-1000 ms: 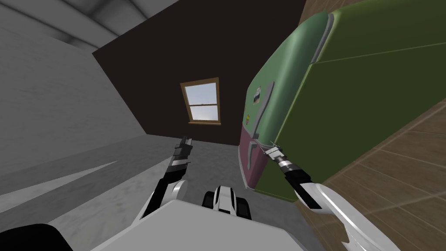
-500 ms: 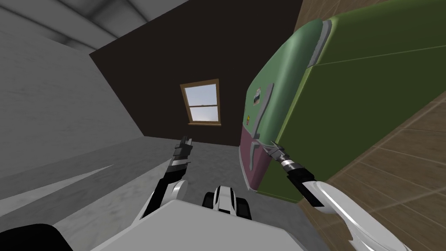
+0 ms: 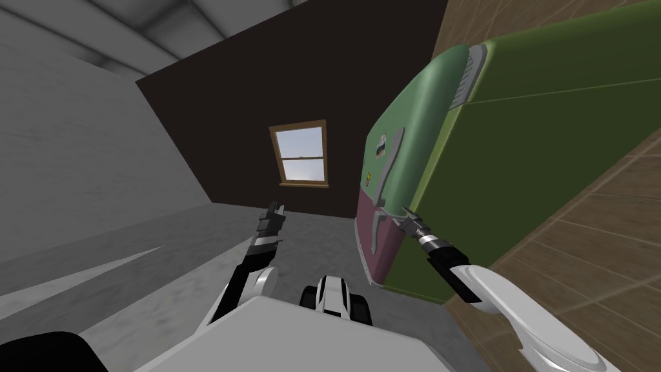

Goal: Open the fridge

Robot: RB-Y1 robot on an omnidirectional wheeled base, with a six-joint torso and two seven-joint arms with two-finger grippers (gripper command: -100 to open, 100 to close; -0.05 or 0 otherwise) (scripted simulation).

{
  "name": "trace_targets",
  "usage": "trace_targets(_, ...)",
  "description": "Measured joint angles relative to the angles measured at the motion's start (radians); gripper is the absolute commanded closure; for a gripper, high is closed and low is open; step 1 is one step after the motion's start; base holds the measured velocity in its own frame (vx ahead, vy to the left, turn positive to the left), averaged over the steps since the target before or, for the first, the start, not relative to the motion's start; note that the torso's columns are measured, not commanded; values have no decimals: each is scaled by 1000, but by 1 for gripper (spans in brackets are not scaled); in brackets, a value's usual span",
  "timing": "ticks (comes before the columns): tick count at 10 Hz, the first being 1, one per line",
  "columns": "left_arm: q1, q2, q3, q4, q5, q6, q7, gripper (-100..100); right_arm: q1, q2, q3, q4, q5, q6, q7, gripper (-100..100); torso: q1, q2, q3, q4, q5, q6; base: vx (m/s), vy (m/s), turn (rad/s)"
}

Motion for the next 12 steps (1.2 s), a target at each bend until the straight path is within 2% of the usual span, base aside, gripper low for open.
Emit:
trace_targets(1,0,0,0,0,0,0,0,0,5,-17,7,-4,19,14,5,-100,-2,1,1,2,0,-1,8,40,11)
trace_targets(3,0,0,0,0,0,0,0,0,1,-7,-2,5,27,6,28,-100,-5,0,1,2,-1,-2,-8,11,0)
trace_targets(4,0,0,0,0,0,0,0,0,-2,-20,7,5,31,14,22,-100,-4,0,1,2,-1,-2,0,0,0)
trace_targets(6,0,0,0,0,0,0,0,0,5,-19,-2,3,38,10,36,-100,-3,-1,0,2,0,-2,18,-4,-11)
trace_targets(8,0,0,0,0,0,0,0,0,-2,-22,14,2,48,29,31,-100,0,-3,-1,1,0,-5,-10,16,9)
trace_targets(10,0,0,0,0,0,0,0,0,-10,-14,2,18,42,12,41,-100,-3,-2,0,1,-1,-4,-27,4,-26)
trace_targets(11,0,0,0,0,0,0,0,0,-8,-13,0,20,41,6,44,-100,-4,4,3,-3,-5,3,35,29,-112)
trace_targets(12,0,0,0,0,0,0,0,0,-4,-27,-2,28,36,5,33,-100,-7,4,4,-4,-7,7,7,22,-92)
